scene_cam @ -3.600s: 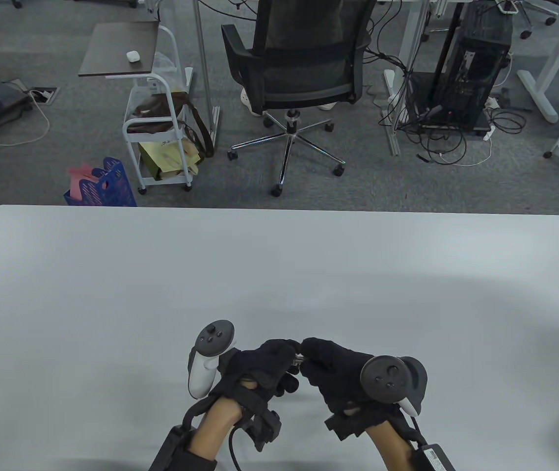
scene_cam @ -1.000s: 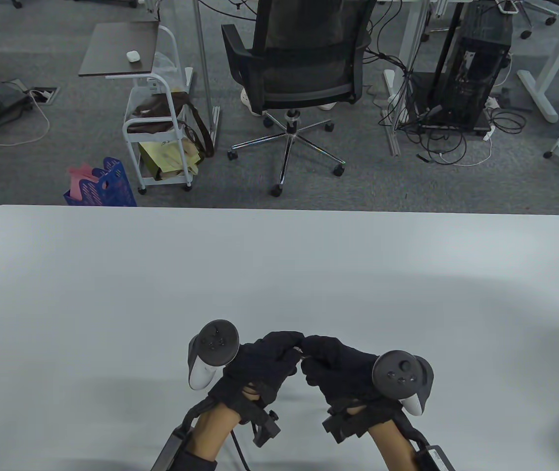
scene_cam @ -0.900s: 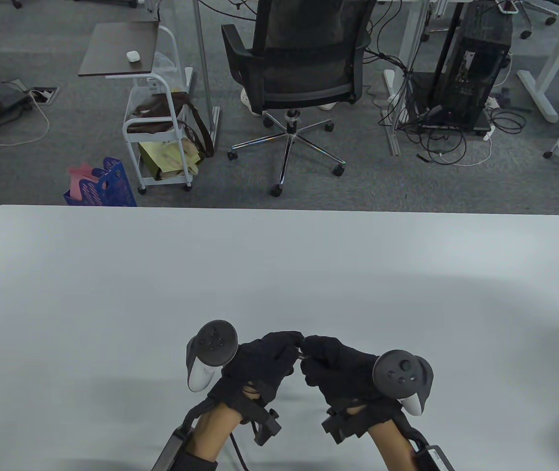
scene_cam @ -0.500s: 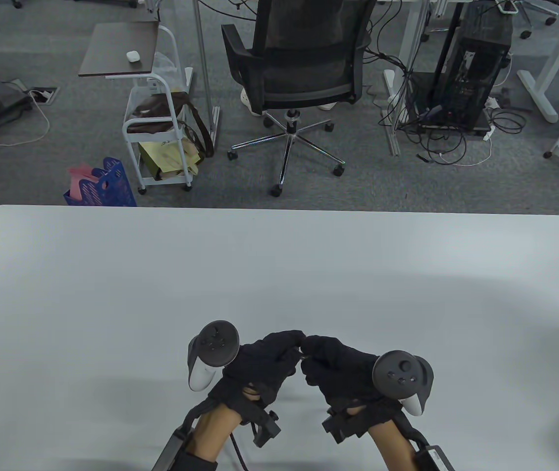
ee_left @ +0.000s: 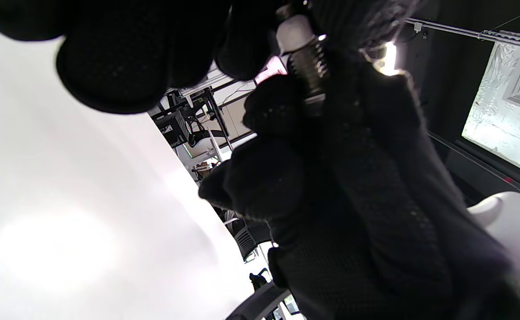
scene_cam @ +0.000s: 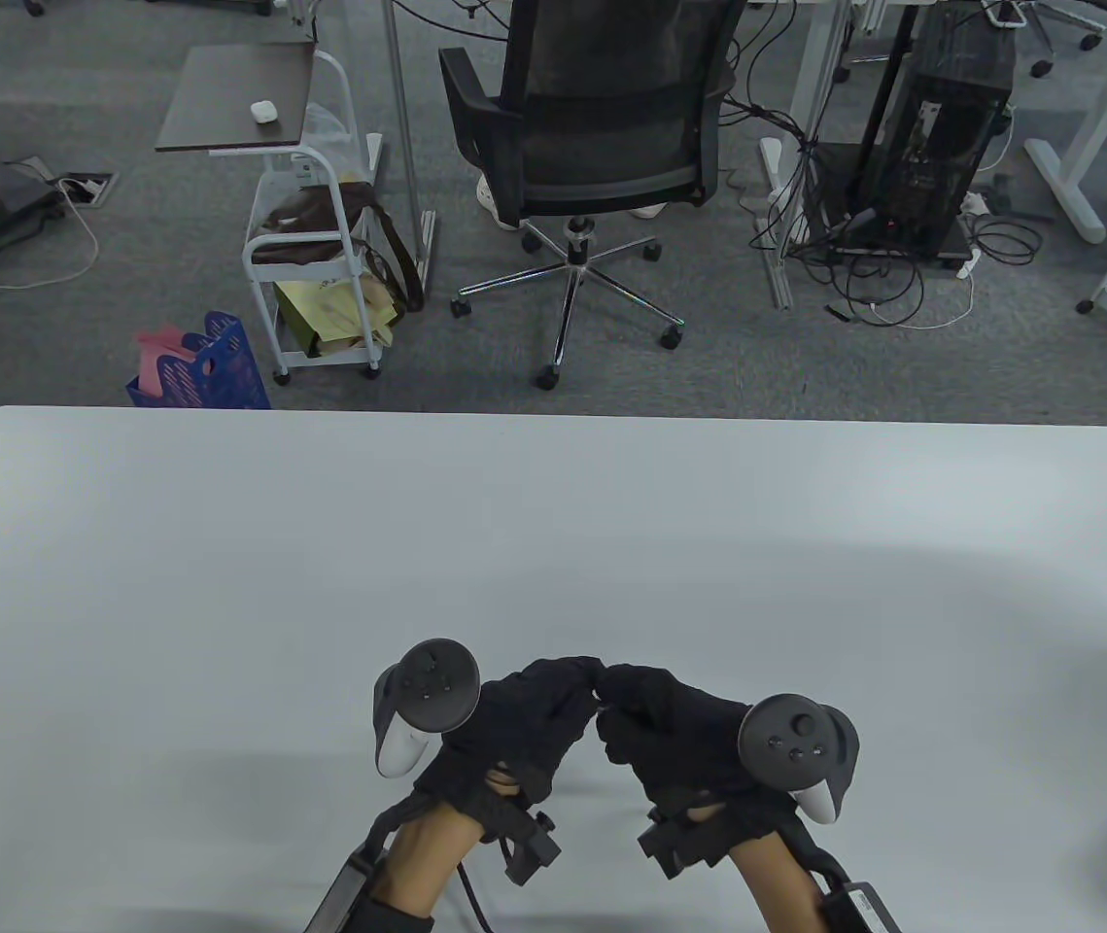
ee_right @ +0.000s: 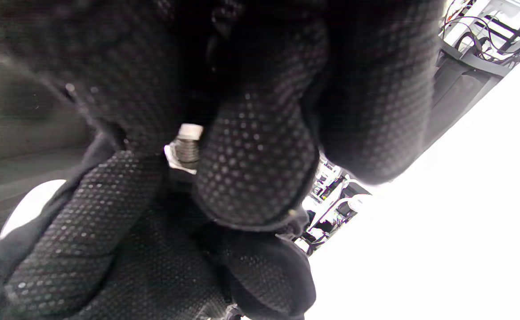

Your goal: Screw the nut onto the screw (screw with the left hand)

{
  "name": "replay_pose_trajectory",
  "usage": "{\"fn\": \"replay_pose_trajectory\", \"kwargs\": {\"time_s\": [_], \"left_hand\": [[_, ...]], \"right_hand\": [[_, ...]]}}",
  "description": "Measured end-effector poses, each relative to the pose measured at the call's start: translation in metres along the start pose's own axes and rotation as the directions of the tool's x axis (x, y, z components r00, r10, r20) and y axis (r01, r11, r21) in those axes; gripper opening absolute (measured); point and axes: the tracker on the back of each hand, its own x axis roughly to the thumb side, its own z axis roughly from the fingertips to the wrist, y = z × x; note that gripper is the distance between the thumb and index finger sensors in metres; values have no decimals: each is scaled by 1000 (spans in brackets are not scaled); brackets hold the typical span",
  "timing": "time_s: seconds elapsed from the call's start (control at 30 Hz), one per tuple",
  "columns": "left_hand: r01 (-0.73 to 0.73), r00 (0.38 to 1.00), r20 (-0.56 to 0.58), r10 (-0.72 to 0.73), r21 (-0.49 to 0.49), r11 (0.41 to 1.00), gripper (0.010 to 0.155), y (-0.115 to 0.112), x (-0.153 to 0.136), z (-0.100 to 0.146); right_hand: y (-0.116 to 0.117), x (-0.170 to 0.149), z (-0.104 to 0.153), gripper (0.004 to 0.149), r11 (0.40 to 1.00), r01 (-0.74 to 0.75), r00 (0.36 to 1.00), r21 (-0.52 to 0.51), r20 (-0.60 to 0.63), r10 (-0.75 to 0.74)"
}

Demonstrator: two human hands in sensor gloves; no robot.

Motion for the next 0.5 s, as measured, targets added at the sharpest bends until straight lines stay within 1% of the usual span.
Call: {"fn": "replay_pose_trajectory", "kwargs": {"time_s": [0.07,0.13,0.17,0.23,0.3,0.5], "left_hand": [[11,1000,9,-11,-12,1000,61,-1,2,0],[-5,999,35,7,-51,999,60,-1,3,-1],[-12,999,43,15,-52,999,60,0,2,-1],[-28,998,61,30,-44,999,64,0,1,-1],[-23,996,88,23,-7,1000,67,1,3,0],[13,994,107,-15,11,1000,68,3,4,1]], "right_hand": [[0,0,0,47,1000,-2,1000,3,1,2],[-1,0,0,47,1000,13,1000,-2,-2,-13],[-1,0,0,47,1000,14,1000,-4,-2,-14],[-2,0,0,47,1000,23,1000,-8,-4,-23],[-2,0,0,47,1000,25,1000,-8,-4,-25],[-1,0,0,47,1000,25,1000,-6,-3,-25]]}}
